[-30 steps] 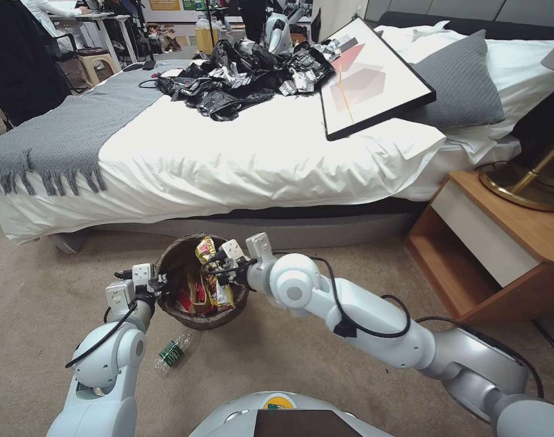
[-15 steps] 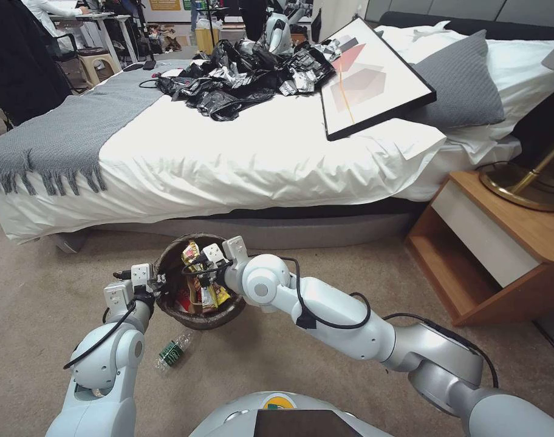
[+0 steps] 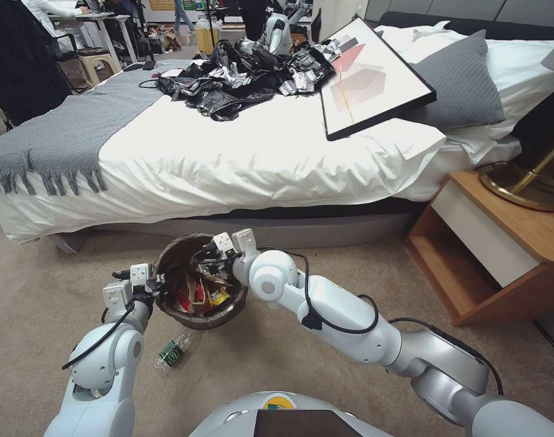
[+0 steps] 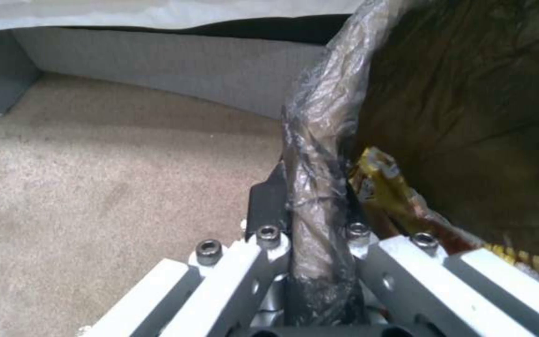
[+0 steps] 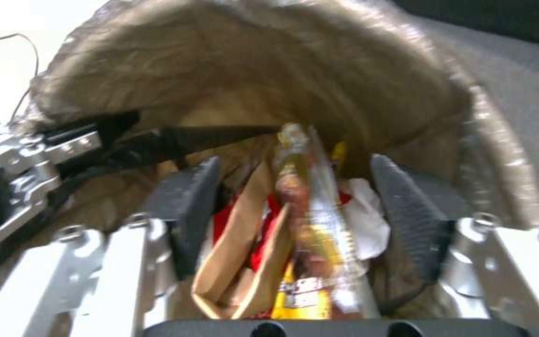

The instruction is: Pick up the trash bin, then pick up the garbage from the floor and place it into the trash bin.

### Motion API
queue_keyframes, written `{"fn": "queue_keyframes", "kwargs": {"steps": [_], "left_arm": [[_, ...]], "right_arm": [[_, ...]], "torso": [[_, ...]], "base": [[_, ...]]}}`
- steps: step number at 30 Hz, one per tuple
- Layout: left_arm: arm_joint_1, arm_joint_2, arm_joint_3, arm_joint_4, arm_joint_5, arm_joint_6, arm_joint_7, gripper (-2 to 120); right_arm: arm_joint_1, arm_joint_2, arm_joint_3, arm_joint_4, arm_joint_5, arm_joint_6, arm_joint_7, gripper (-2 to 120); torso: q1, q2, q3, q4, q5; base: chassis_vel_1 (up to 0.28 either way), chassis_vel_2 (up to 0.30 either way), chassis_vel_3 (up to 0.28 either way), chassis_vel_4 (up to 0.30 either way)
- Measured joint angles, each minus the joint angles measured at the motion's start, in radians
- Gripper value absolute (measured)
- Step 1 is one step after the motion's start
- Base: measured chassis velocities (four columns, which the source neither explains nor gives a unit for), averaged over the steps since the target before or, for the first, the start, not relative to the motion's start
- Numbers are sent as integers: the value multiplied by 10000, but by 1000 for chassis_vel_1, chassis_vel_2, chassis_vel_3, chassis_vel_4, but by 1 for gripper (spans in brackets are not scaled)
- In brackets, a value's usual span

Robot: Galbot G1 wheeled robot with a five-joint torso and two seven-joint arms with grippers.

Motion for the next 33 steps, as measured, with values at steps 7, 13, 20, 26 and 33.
{"fn": "queue_keyframes", "kwargs": {"steps": [7, 13, 20, 26, 33], "left_arm": [[2, 10, 2, 0, -12, -1, 0, 0], [14, 16, 3, -38, -26, 0, -5, 0], [6, 0, -31, -61, -32, -1, -10, 0], [39, 2, -62, -97, -23, -9, -8, 0], [84, 40, -151, -135, -59, -20, -1, 0]], "right_arm": [[-80, -105, 67, 16, -255, 135, -48, 87], [-264, -265, 257, 238, -682, 445, -187, 100], [-1181, -1280, 1544, 1664, -3378, 1320, -714, 100], [-2830, -2149, 3063, 3154, -5176, 1810, -892, 100], [-4721, -2893, 6054, 4257, -6290, 2586, -1294, 100]], "torso": [[0, 0, 0, 1, 0], [0, 0, 0, 3, 0], [0, 0, 0, 2, 1], [0, 0, -1, 3, 0], [0, 1, -1, 2, 2]], "base": [[0, 0, 0, 0], [0, 0, 0, 0], [0, 0, 0, 0], [0, 0, 0, 0], [0, 0, 0, 0]]}}
